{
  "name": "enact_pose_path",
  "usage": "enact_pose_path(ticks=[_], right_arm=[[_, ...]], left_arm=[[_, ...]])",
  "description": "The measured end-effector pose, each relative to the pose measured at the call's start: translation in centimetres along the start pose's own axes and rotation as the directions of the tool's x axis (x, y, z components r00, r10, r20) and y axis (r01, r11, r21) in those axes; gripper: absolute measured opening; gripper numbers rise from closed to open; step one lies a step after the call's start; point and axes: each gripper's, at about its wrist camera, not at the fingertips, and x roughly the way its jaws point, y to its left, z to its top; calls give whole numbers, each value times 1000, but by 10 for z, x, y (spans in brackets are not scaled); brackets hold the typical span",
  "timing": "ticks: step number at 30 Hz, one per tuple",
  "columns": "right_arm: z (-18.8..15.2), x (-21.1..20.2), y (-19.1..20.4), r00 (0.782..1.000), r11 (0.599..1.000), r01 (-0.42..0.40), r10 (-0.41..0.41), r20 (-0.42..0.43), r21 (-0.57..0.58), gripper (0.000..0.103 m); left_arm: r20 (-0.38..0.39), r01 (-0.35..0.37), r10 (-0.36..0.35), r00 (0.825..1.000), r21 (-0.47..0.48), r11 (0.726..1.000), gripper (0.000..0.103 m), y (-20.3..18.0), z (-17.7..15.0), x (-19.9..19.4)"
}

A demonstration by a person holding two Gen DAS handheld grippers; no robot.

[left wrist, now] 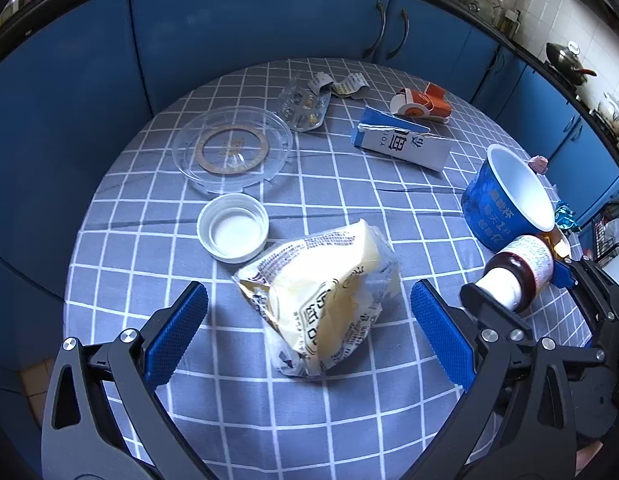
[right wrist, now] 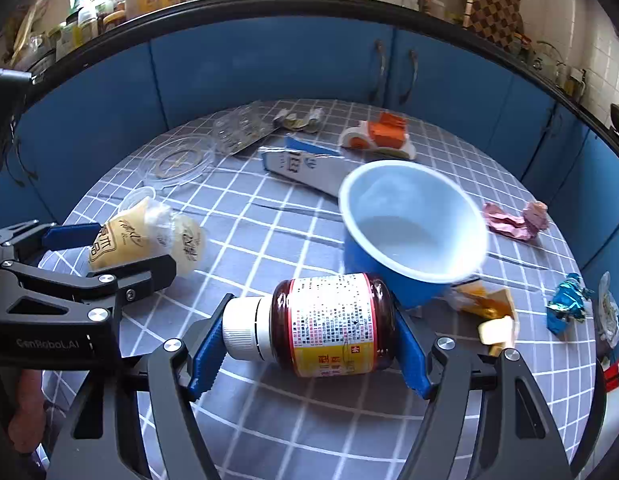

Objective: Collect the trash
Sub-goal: 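Grasp the brown medicine bottle with the right tool while the left tool grasps the bread wrapper, then carry both items to the black bin and open both tools to drop them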

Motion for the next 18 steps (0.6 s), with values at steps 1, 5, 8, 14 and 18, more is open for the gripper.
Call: enact_pose_path(ticks=[1, 5, 8, 14, 18], right_arm=[[0, -1, -3, 1000, 1000, -1, 1, 2, 7, 70], [-1, -7, -13, 1000, 1000, -3, 2, 11, 30, 70], [-2, -11, -19, 1000, 999, -6, 5, 18, 45, 70], [-6, -27, -25, 999, 998, -7, 5, 49, 55, 70], [-9, -41, -32, 997, 998, 0, -4, 74, 64, 70]], left_arm=[[-3, 4, -4, 1000, -9, 1000, 99, 0, 0, 1], [3, -2, 2, 1000, -35, 999, 75, 1, 0, 1], [3, -1, 1, 1000, -45, 999, 48, 1, 1, -1], [14, 23, -22, 1000, -75, 997, 32, -2, 1, -13], [41, 34, -32, 999, -55, 998, 32, -15, 3, -25]])
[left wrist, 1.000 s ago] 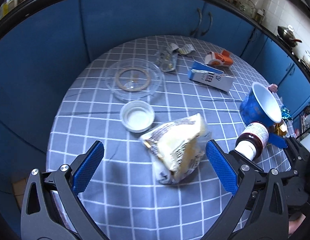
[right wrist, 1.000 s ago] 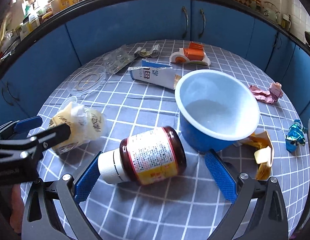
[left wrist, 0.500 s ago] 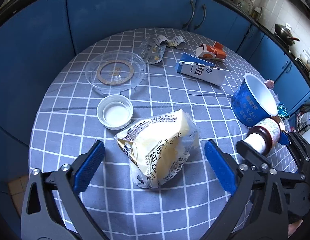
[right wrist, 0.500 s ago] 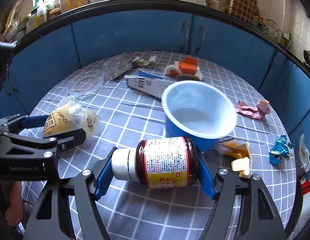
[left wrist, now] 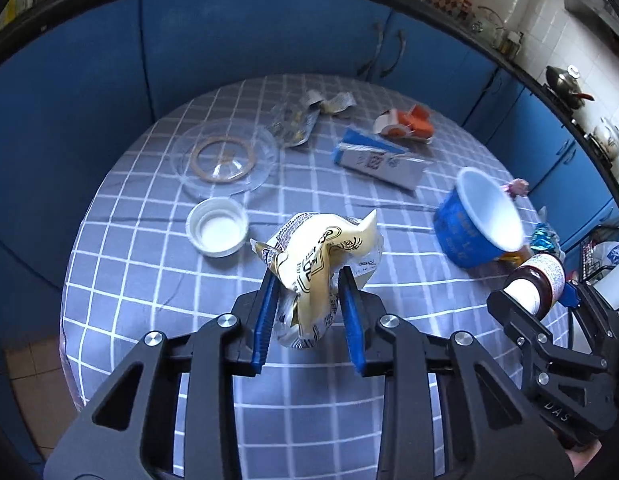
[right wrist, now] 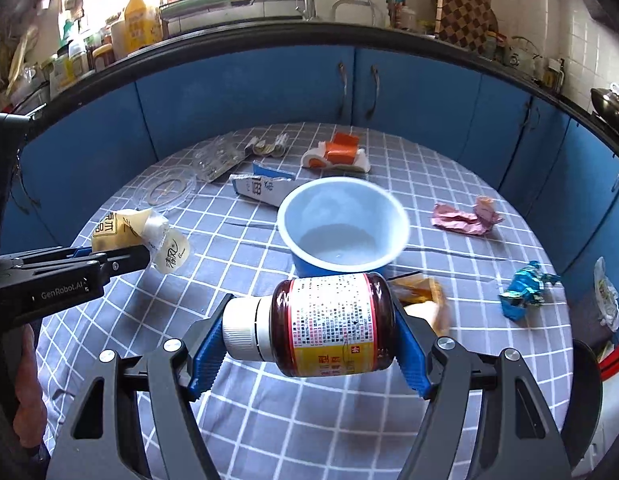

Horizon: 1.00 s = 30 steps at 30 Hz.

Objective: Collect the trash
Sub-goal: 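Carry both items to the black bin and open both tools to drop them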

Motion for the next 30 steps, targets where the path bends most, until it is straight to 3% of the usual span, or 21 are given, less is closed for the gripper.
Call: enact_pose_path(ticks=[3, 8, 15, 22, 26, 30], right_arm=[[-2, -13, -8, 1000, 1000, 18, -18, 21, 8, 70], [-7, -39, -35, 995, 997, 75, -77, 66, 33, 70], [-22, -67, -95, 975, 972, 191, -204, 85, 135, 70], [-45, -86, -164, 935, 913, 325, -350, 64, 247, 70], [-61, -95, -206, 901, 861, 403, -433, 34, 310, 70], [-73, -100, -238, 888, 828, 422, -459, 15, 370, 70]], left_arm=[[33, -3, 1, 999, 35, 999, 31, -19, 2, -10], [56, 50, -56, 997, 103, 993, 31, -58, 7, -20], [82, 122, -145, 986, 238, 964, 31, -133, 12, -28], [25, 223, -252, 967, 387, 895, 31, -225, 6, -17], [4, 260, -296, 955, 468, 844, 31, -274, -2, -15], [-4, 282, -329, 944, 524, 804, 31, -312, -7, -17]])
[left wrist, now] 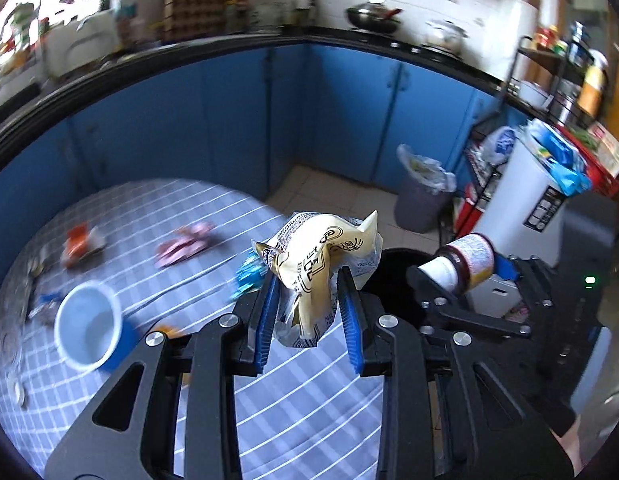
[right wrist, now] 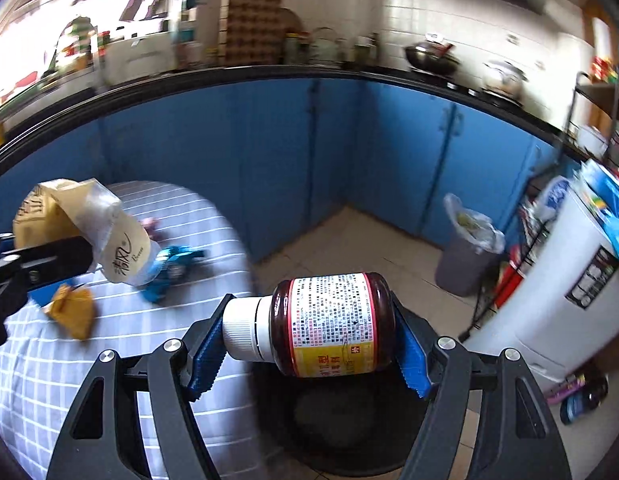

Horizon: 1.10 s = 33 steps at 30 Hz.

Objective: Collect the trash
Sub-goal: 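Carry both items to the black bin and open both tools to drop them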

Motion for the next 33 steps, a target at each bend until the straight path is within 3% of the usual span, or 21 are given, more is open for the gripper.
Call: enact_pose_path(ticks=[8, 10, 12, 17, 31, 32, 33], right_arm=[[-4, 14, -35, 1000, 997, -9, 8, 9, 79, 71], [-5, 14, -36, 1000, 997, -6, 5, 23, 77, 84], [-6, 11, -40, 999, 996, -17, 12, 53, 92, 88], [-12, 11, -54, 998, 990, 16, -25, 65, 140, 88], [-40, 29, -100, 998, 961, 69, -67, -16, 267, 89], [-40, 29, -102, 998, 960, 69, -67, -16, 271, 89], [-42, 29, -104, 998, 959, 69, -67, -15, 276, 89]], left_arm=[[-7, 38, -38, 999, 27, 999, 31, -27, 19, 20], [-17, 40, -40, 999, 31, 999, 31, -33, 23, 27], [-27, 44, -43, 999, 35, 998, 31, -37, 24, 32], [-40, 59, -56, 998, 55, 997, 31, -52, 27, 39], [-95, 108, -95, 991, 138, 985, 33, -103, 26, 64], [-100, 114, -101, 990, 136, 984, 44, -105, 27, 65], [-98, 109, -96, 990, 132, 985, 72, -105, 27, 65]])
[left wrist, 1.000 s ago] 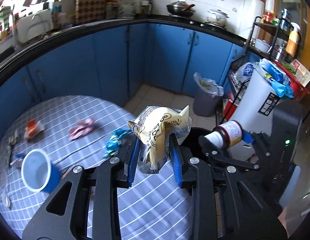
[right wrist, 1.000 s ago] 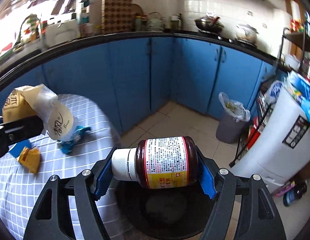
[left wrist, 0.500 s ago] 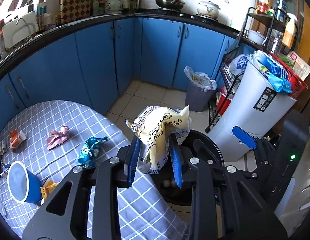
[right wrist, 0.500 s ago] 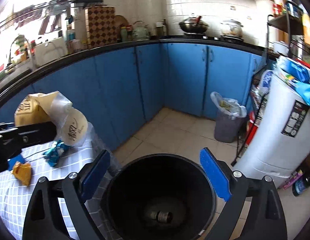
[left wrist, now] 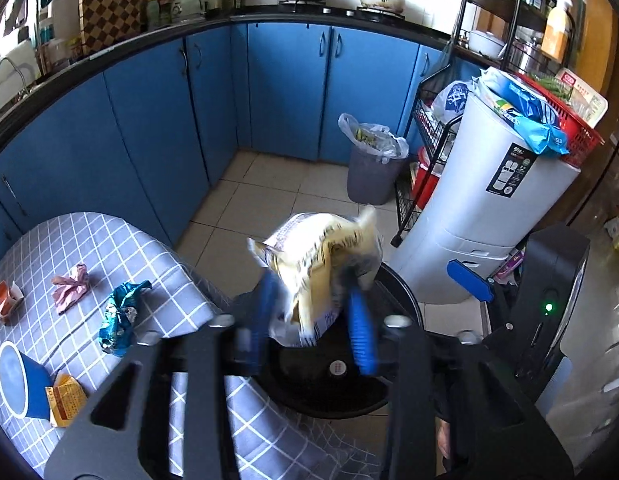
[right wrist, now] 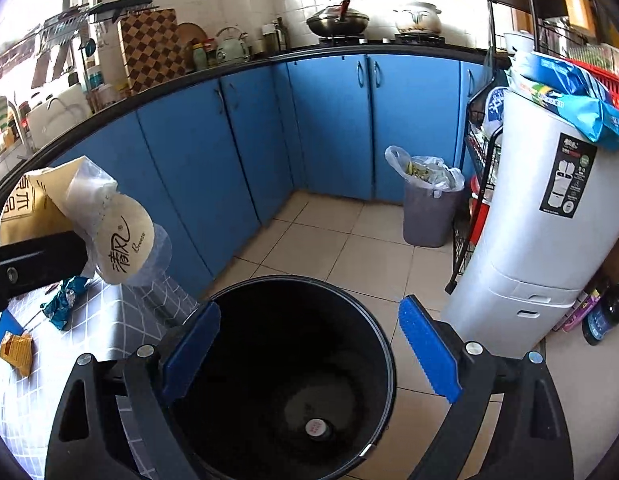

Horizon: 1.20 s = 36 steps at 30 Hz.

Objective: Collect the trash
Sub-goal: 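Carry both items to the black bin and open both tools to drop them, then grasp the blue cup with the right tool while the left tool grasps the clear lid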

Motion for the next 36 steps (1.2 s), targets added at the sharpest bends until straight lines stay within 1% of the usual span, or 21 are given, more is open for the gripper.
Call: enact_pose_path(ticks=[1, 2, 4, 6, 8, 11, 13, 16, 19, 21, 22, 24, 26, 27, 29, 30, 31, 32, 33, 35, 36], right_arm=[[0, 1, -2, 1000, 1000, -3, 3, -3, 6, 89], [0, 1, -3, 1000, 1000, -8, 8, -6, 12, 89], [-1, 3, -5, 1000, 999, -24, 24, -17, 24, 89], [-1, 4, -3, 999, 999, -31, 31, -23, 23, 89], [0, 3, 2, 999, 999, -39, 39, -23, 15, 89], [2, -2, 15, 998, 998, -56, 56, -18, -16, 89], [4, -7, 25, 997, 996, -81, 81, -14, -32, 89], [9, -15, 51, 989, 988, -145, 144, -20, -50, 89], [10, -20, 85, 974, 971, -223, 220, -44, -80, 89], [9, -24, 109, 955, 951, -293, 287, -69, -95, 89], [8, -26, 125, 942, 937, -333, 325, -88, -105, 89], [4, -30, 154, 921, 913, -386, 373, -114, -132, 89], [-2, -34, 188, 900, 885, -431, 410, -145, -173, 89], [-4, -35, 202, 890, 871, -453, 428, -160, -190, 89], [-12, -37, 232, 858, 835, -509, 472, -203, -210, 89], [-14, -37, 246, 844, 818, -532, 489, -223, -219, 89], [-17, -37, 260, 835, 804, -546, 496, -240, -236, 89], [-20, -37, 275, 834, 796, -547, 492, -249, -260, 89], [-24, -38, 289, 834, 787, -548, 489, -254, -282, 89], [-30, -37, 316, 829, 768, -556, 484, -280, -317, 89], [-32, -36, 322, 829, 764, -556, 479, -289, -327, 89]], left_arm=[[17, -16, 16, 1000, -9, 1000, 85, 1, 1, -2], [40, -21, 21, 999, -20, 1000, 95, 3, 1, -5], [64, -16, 18, 998, -31, 999, 95, 8, 1, -10], [69, -38, 41, 997, -42, 998, 95, 13, 1, -13], [69, -49, 54, 996, -74, 996, 95, 25, 0, -17], [77, -70, 79, 994, -115, 991, 95, 43, -6, -27], [89, -99, 113, 990, -142, 985, 95, 59, -14, -37], [97, -134, 156, 983, -199, 971, 95, 90, -29, -57], [107, -182, 216, 971, -260, 948, 95, 124, -47, -81], [111, -213, 257, 960, -309, 927, 95, 149, -61, -99], [110, -230, 282, 953, -342, 911, 95, 166, -70, -109], [103, -267, 331, 938, -395, 879, 95, 193, -85, -126], [77, -321, 394, 916, -449, 834, 95, 223, -104, -144], [52, -351, 425, 904, -478, 805, 95, 241, -115, -152], [18, -386, 457, 889, -507, 771, 95, 266, -132, -163], [1, -410, 480, 877, -519, 750, 96, 278, -140, -168], [-24, -448, 517, 856, -533, 717, 96, 295, -152, -174], [-40, -467, 533, 845, -541, 699, 98, 307, -160, -178], [-55, -476, 539, 840, -550, 686, 98, 316, -167, -180], [-106, -487, 527, 843, -565, 666, 99, 345, -184, -181], [-121, -490, 524, 843, -573, 657, 99, 355, -190, -181]])
